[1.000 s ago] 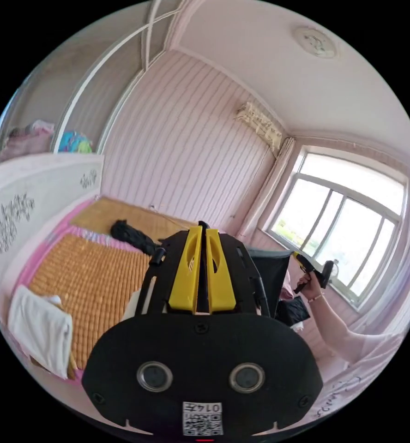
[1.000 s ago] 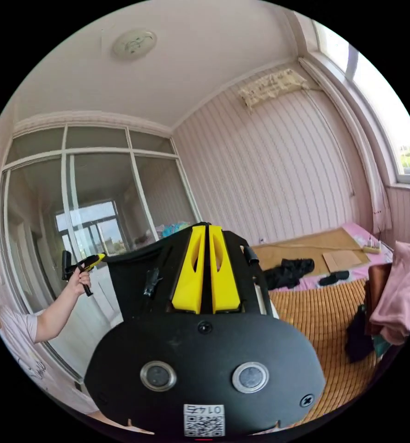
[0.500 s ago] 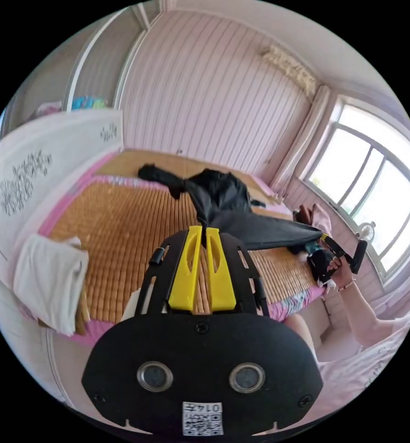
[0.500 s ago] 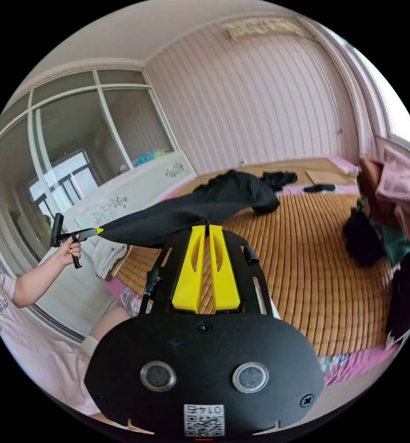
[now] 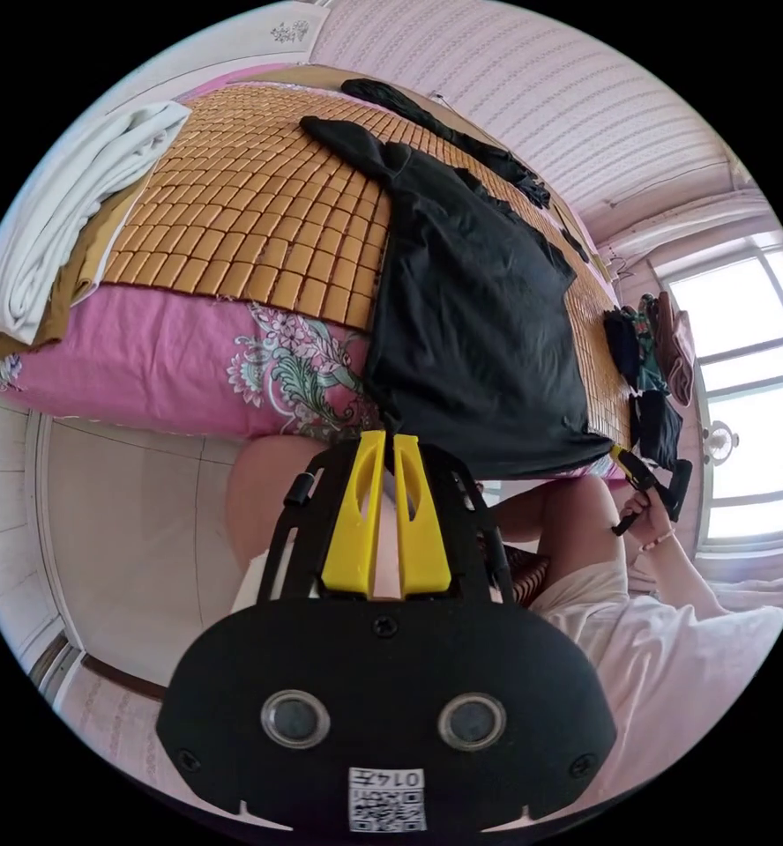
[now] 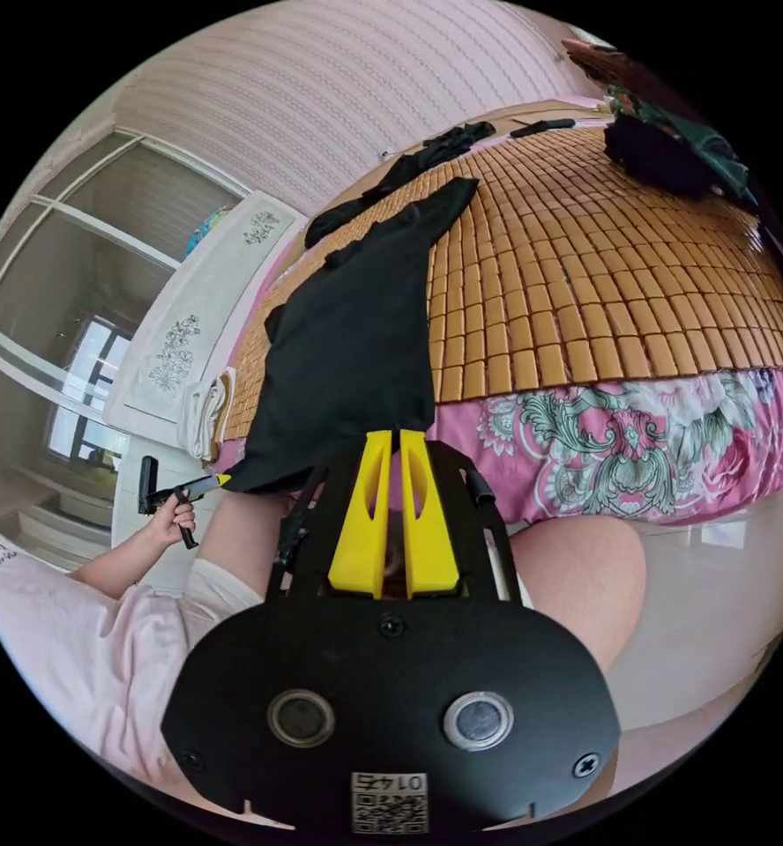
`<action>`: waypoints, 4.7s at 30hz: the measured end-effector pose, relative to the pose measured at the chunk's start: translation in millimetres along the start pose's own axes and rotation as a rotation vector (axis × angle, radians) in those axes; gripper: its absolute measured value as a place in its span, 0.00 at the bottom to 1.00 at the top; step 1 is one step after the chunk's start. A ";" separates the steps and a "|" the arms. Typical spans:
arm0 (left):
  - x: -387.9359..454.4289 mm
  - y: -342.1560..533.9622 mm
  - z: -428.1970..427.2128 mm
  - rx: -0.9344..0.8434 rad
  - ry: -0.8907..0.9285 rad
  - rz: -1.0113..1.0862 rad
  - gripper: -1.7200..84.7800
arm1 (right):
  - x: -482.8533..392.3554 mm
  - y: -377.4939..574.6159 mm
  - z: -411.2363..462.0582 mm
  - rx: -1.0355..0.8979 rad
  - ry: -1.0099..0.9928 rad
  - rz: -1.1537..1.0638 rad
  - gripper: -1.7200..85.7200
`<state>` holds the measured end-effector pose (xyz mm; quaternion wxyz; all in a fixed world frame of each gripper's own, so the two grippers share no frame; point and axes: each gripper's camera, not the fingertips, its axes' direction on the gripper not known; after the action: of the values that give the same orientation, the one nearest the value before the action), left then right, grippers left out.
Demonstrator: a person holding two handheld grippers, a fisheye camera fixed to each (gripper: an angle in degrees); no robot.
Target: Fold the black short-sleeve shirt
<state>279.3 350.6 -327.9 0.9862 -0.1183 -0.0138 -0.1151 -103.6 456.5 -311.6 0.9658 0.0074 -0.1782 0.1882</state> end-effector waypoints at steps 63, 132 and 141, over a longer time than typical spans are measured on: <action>203.4 -199.9 77.1 0.070 0.055 0.855 0.09 | -202.5 -202.2 -76.4 -0.008 0.482 0.039 0.12; 253.2 -401.2 632.9 0.183 0.051 0.723 0.03 | 111.0 -397.2 -31.3 0.249 0.315 0.044 0.02; 249.8 -403.1 651.3 0.082 -0.031 0.761 0.08 | 145.9 -382.0 47.8 0.064 0.419 0.103 0.02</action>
<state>429.6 67.7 411.3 0.9620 -0.0772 0.0118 0.2616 146.2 150.3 -196.1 0.9701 -0.0103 0.0324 0.2405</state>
